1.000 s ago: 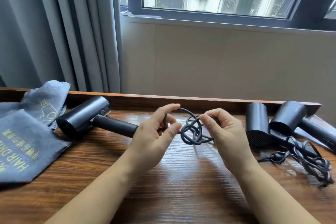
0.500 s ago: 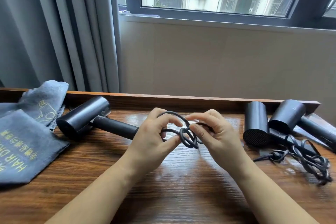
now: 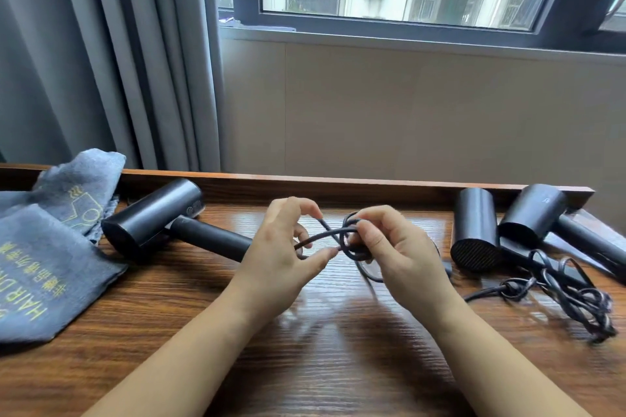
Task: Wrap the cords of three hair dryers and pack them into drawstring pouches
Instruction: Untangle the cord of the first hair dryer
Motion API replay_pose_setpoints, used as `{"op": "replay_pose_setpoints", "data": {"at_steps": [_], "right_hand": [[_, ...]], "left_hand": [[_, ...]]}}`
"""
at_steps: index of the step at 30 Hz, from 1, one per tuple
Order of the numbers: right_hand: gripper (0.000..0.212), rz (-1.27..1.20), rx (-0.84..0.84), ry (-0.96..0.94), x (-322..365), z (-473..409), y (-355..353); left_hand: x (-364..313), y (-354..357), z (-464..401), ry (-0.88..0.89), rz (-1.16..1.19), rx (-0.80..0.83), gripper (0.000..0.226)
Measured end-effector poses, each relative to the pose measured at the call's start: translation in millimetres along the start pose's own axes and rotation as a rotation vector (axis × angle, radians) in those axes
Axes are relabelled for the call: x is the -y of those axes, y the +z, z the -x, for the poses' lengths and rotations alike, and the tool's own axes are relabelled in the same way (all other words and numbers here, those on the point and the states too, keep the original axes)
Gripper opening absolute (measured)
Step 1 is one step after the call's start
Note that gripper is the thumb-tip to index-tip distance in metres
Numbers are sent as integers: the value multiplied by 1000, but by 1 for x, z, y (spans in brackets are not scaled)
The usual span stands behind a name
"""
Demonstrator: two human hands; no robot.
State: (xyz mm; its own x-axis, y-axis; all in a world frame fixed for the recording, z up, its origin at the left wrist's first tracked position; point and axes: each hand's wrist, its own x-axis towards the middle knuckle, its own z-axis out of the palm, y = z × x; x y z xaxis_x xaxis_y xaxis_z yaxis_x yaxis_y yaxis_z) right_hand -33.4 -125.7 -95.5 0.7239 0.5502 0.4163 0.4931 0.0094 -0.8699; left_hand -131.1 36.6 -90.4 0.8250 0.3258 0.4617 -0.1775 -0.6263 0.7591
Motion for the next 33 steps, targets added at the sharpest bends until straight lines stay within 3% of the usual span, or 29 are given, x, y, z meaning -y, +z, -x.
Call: {"op": "replay_pose_setpoints", "data": {"at_steps": [5, 10, 15, 19, 25, 29, 31, 33], "right_hand": [[15, -259, -30, 157, 1, -2, 3], [21, -294, 5, 190, 2, -2, 4], [23, -376, 59, 246, -3, -4, 1], [27, -439, 66, 273, -7, -8, -2], [39, -71, 44, 329, -18, -6, -1], [42, 185, 82, 283, -15, -6, -3], [39, 211, 129, 275, -13, -4, -3], [34, 88, 119, 287, -12, -3, -1]], "left_hand": [[9, 2, -2, 151, -111, 66, 46], [13, 2, -1, 352, -278, -90, 21], [12, 3, -2, 408, -320, -102, 7], [10, 3, -3, 314, -224, -158, 10], [1, -9, -5, 118, 179, -504, 7], [-5, -10, -7, -30, 437, -503, 8], [-3, -8, -8, -95, 418, -475, 6], [3, -6, -10, -155, 277, -451, 2]]}}
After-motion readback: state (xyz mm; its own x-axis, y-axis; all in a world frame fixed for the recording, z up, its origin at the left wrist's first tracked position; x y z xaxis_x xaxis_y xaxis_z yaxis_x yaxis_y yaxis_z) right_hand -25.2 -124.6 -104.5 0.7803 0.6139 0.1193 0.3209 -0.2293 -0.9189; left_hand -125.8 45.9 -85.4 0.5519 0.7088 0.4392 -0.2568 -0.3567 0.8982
